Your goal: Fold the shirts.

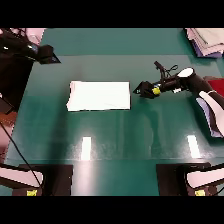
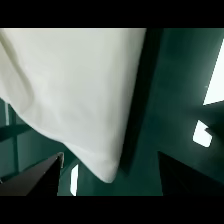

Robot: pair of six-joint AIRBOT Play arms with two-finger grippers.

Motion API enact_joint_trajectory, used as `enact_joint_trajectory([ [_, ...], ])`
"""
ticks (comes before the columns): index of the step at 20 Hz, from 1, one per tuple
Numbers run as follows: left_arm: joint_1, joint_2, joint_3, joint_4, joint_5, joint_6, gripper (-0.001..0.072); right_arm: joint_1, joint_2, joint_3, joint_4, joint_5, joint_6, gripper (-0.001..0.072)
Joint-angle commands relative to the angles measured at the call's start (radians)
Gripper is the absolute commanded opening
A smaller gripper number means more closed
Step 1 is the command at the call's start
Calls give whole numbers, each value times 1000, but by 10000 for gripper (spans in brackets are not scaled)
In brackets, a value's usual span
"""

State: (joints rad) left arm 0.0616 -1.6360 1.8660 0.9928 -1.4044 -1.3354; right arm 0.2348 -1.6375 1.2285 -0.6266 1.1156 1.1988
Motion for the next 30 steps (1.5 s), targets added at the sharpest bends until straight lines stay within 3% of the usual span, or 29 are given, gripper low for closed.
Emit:
enact_joint_trajectory([
  [1, -39, -85, -66, -33, 48, 39, 70, 0, -10, -35, 34, -61, 5, 681],
  [2, -50, -104, -79, -32, 69, 42, 392, 10, -21, -20, 33, -51, 5, 680],
  [3, -58, -122, -85, -29, 79, 42, 575, 21, -34, 0, 33, -41, 5, 680],
  [4, -62, -138, -86, -27, 78, 46, 495, 31, -42, 21, 33, -33, 5, 679],
  [5, -62, -153, -87, -26, 80, 47, 479, 38, -48, 43, 33, -26, 5, 677],
  [14, -119, -232, -152, -23, 101, 65, 477, 41, -50, 135, 30, -4, 6, 659],
  [15, -120, -232, -151, -29, 116, 60, 305, 39, -50, 135, 29, 6, 6, 659],
  [16, -120, -232, -144, -29, 114, 64, 39, 37, -50, 135, 30, 14, 6, 659],
  [19, -113, -227, -96, 6, -35, 61, 26, 26, -50, 135, 23, 62, 6, 658],
  [24, -130, -151, -128, 237, -340, 57, 34, -6, -50, 73, 24, 76, 25, 657],
  [25, -127, -141, -137, 245, -349, 47, 263, -10, -50, 47, 30, 62, 24, 657],
  [26, -127, -136, -143, 248, -338, 32, 619, -10, -50, 27, 32, 53, 24, 657],
  [27, -127, -129, -142, 250, -327, 16, 668, -10, -50, 11, 32, 42, 24, 658],
  [30, -127, -97, -121, 245, -264, 14, 660, -10, -62, 8, 34, -18, 25, 657],
])
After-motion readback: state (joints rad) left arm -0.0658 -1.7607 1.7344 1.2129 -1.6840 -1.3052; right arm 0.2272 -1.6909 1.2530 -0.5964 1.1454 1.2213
